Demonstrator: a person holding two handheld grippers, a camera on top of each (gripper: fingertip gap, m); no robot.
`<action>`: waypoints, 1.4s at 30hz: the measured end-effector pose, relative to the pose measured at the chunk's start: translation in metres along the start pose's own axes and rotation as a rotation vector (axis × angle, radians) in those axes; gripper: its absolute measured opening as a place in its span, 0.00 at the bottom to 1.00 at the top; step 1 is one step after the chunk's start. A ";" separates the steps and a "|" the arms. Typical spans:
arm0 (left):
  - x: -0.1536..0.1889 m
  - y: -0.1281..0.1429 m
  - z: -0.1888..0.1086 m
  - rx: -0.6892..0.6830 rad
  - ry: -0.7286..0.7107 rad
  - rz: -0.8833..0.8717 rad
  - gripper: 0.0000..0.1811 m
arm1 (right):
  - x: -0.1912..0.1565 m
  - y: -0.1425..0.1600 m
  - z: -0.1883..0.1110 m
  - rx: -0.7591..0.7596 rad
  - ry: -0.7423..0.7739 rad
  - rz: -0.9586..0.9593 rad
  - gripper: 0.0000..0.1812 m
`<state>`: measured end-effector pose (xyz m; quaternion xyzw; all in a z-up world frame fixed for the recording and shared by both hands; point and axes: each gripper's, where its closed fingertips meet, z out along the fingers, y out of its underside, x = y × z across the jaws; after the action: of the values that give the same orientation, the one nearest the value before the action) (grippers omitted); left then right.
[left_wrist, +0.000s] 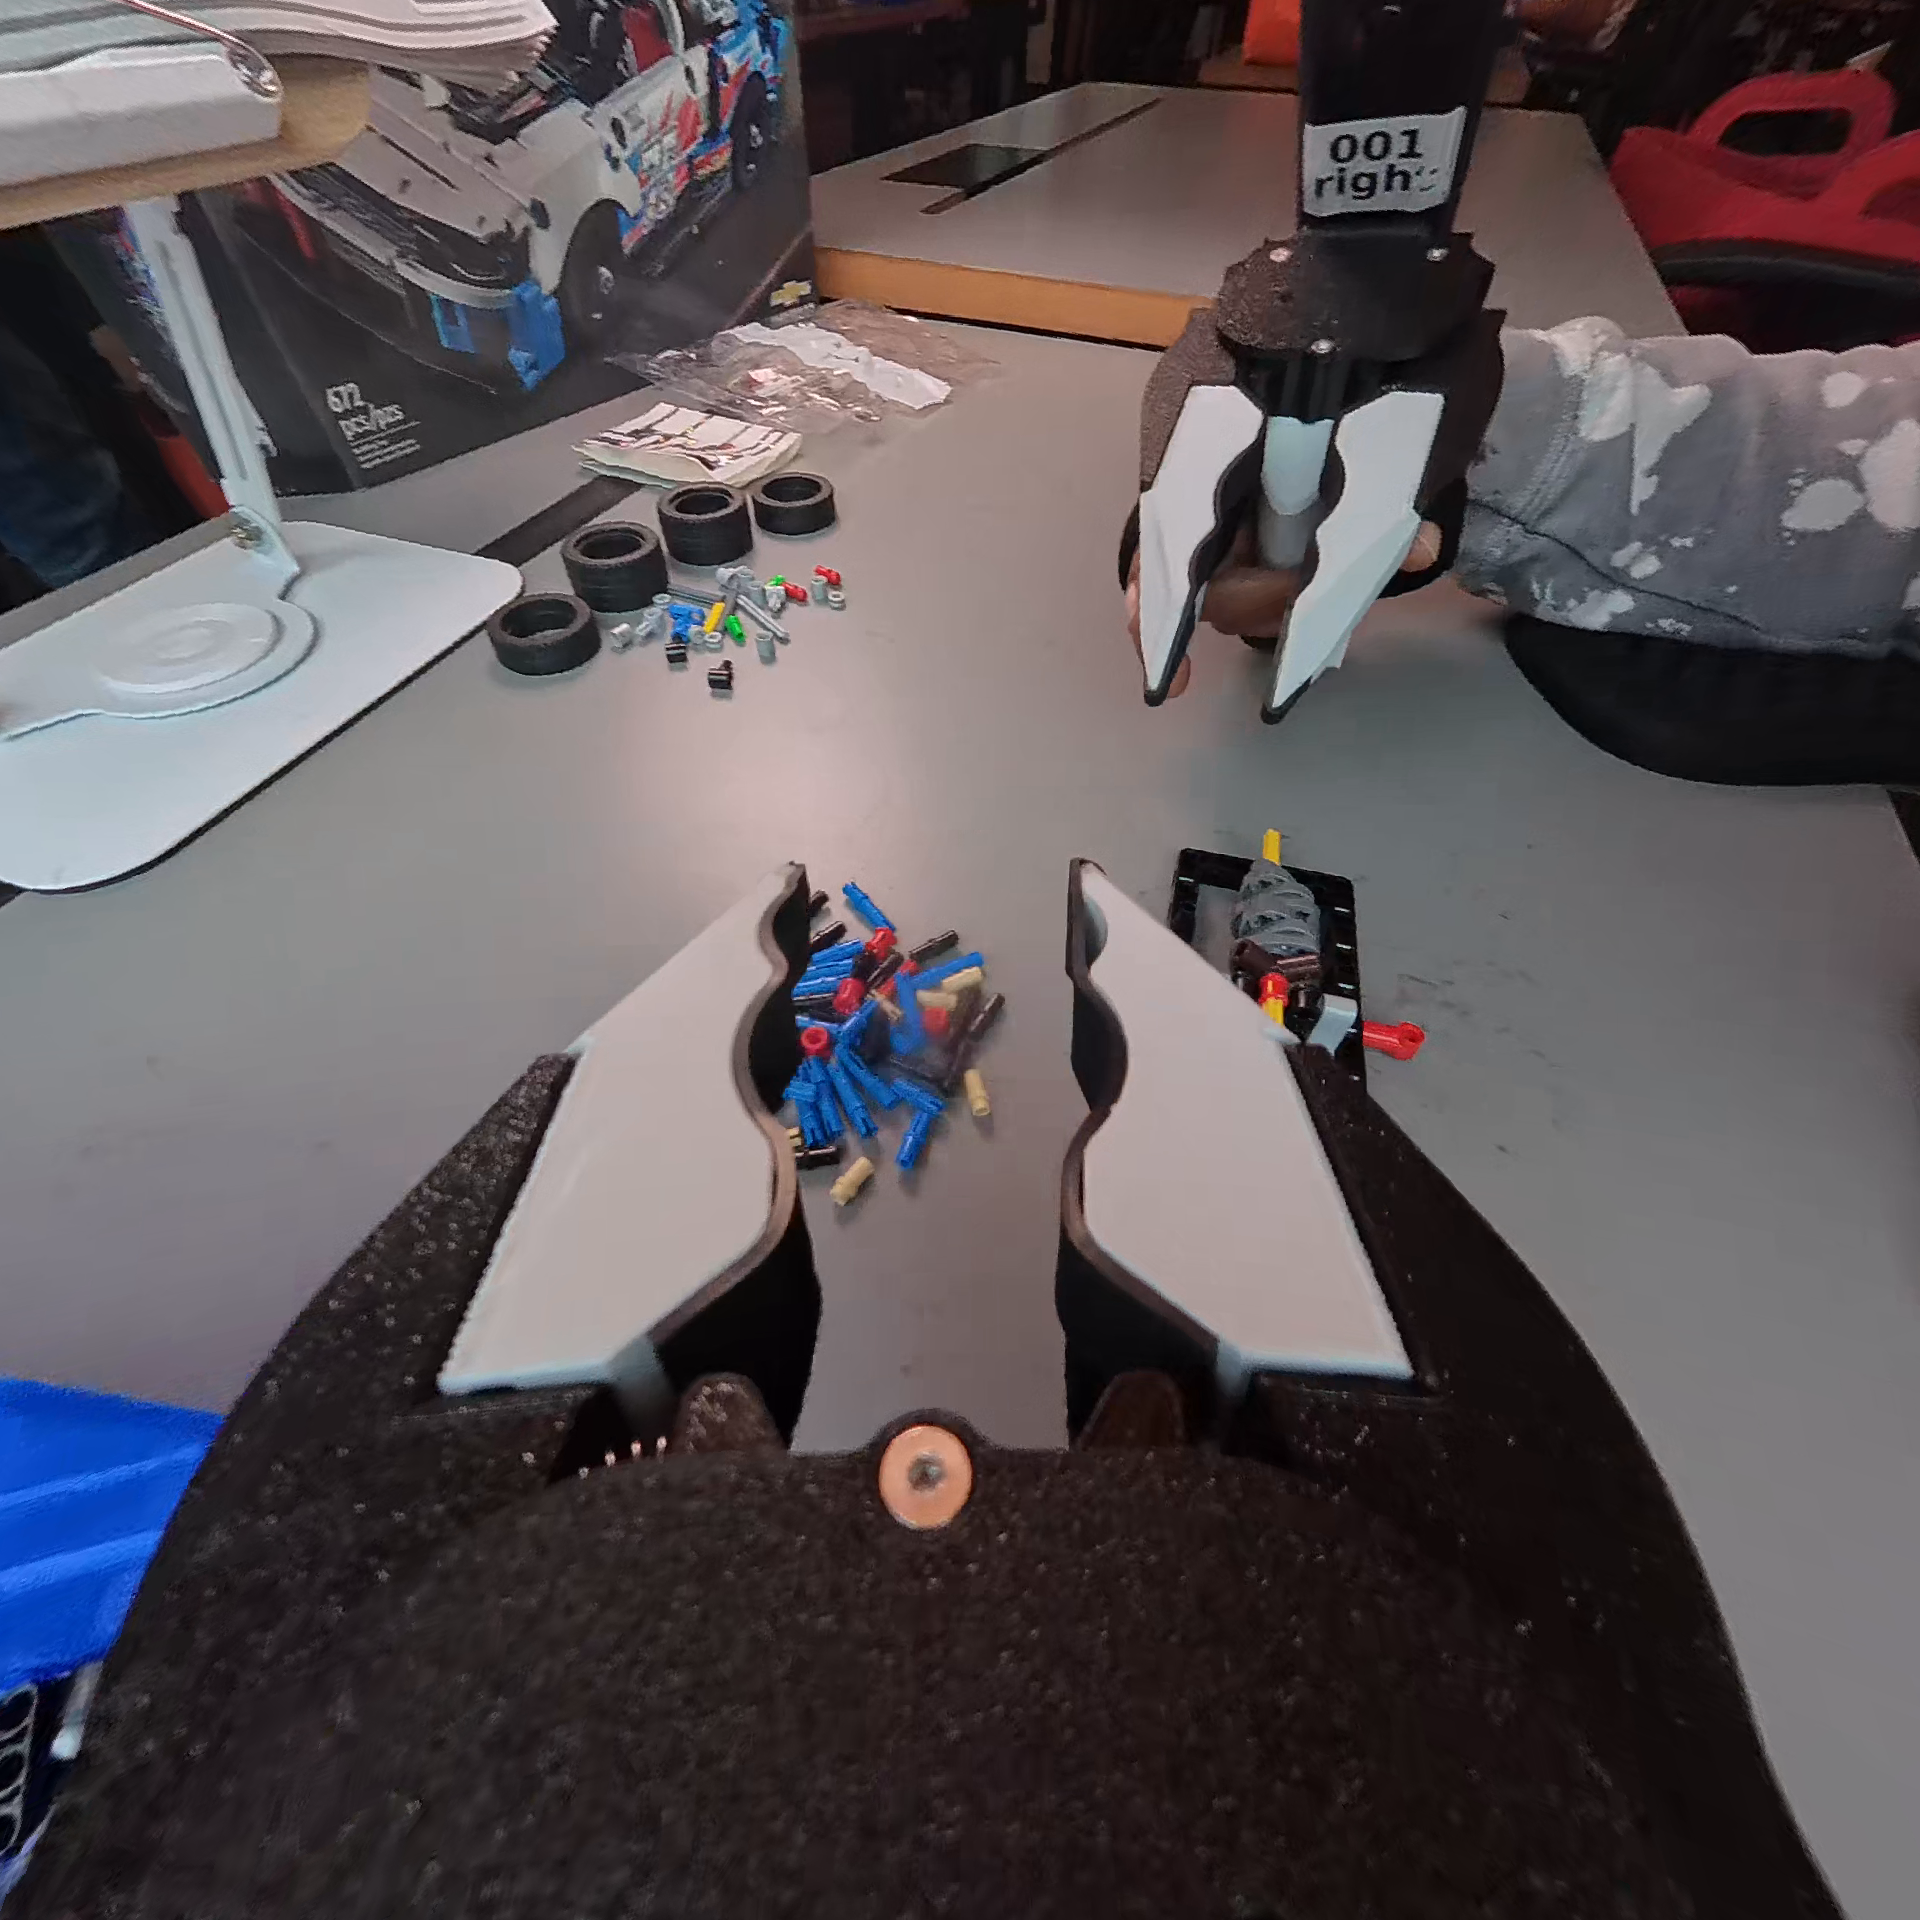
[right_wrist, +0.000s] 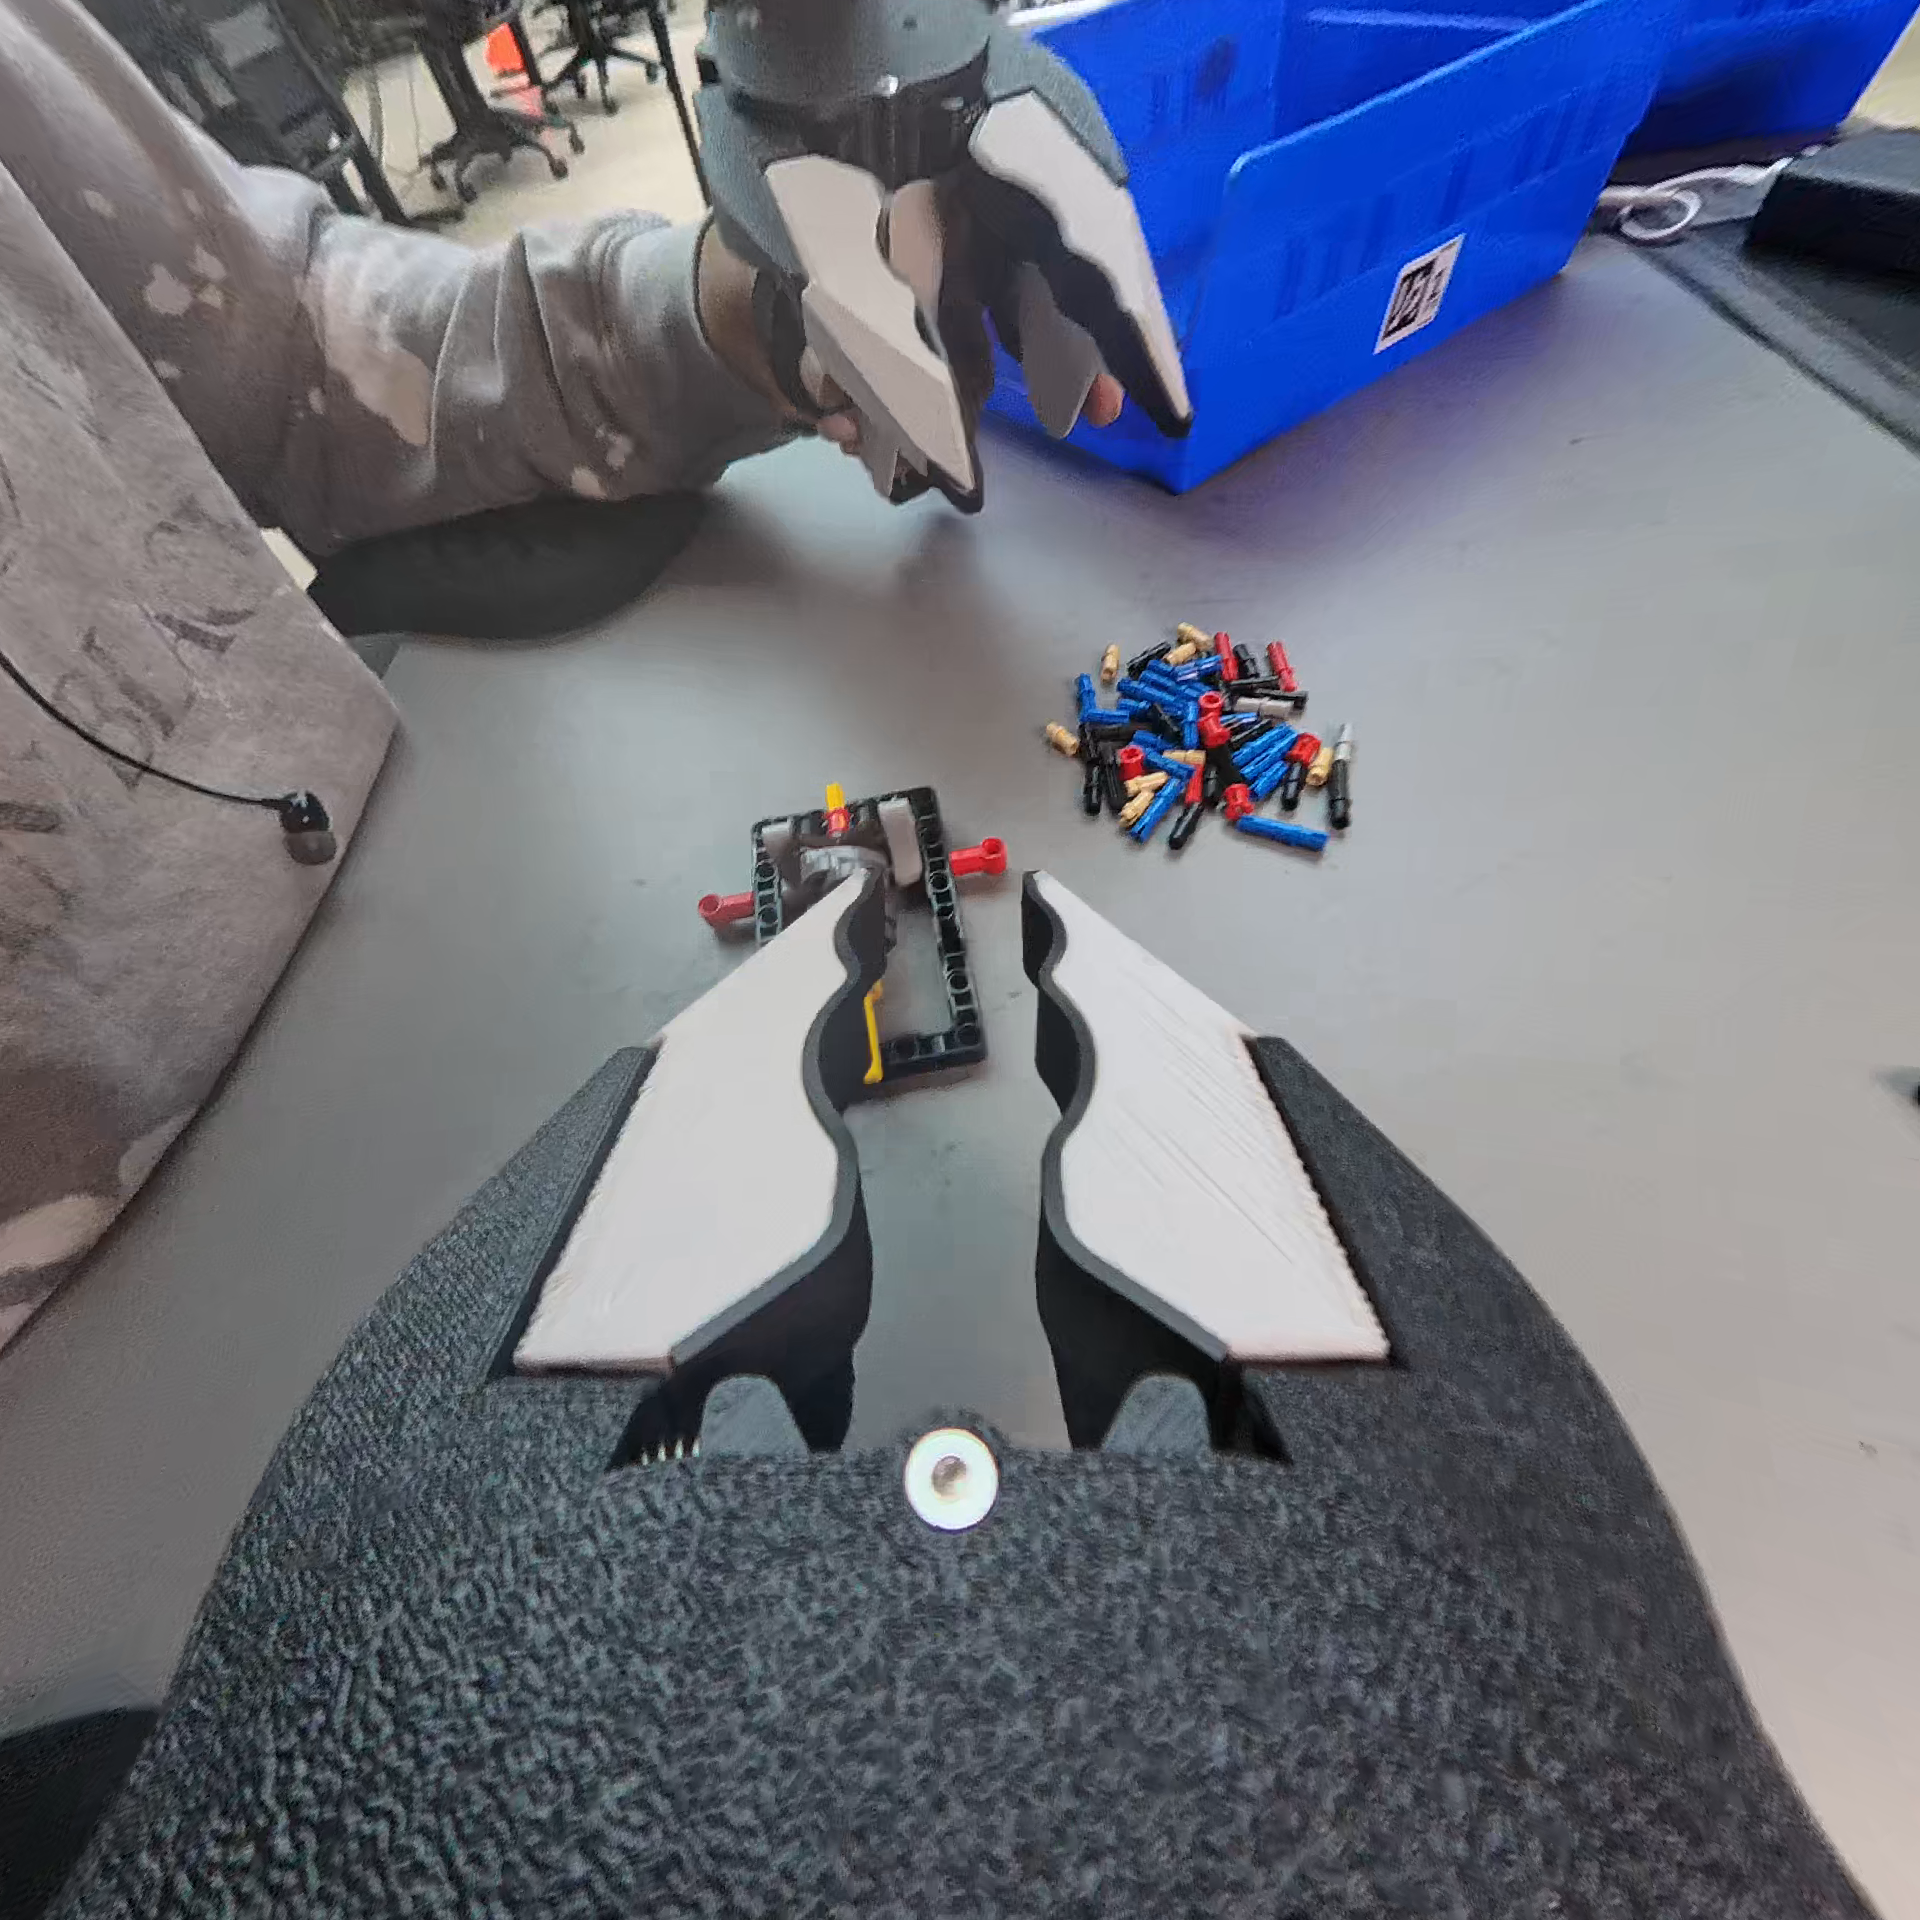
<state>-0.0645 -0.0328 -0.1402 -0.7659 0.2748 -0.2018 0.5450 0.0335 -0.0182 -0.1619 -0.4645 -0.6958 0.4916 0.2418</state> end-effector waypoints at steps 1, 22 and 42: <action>0.007 0.002 0.002 -0.014 0.030 0.015 0.27 | -0.006 0.007 0.002 -0.045 -0.027 -0.007 0.14; 0.097 0.040 0.045 -0.264 0.332 0.106 0.13 | -0.039 -0.018 0.018 -0.094 -0.065 -0.021 0.02; 0.080 -0.045 0.012 0.221 0.493 -0.332 0.11 | -0.030 -0.069 0.013 0.294 -0.085 0.090 0.07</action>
<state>0.0133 -0.0640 -0.1004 -0.6644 0.2463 -0.4960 0.5019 0.0085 -0.0561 -0.1010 -0.4334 -0.6043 0.6179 0.2552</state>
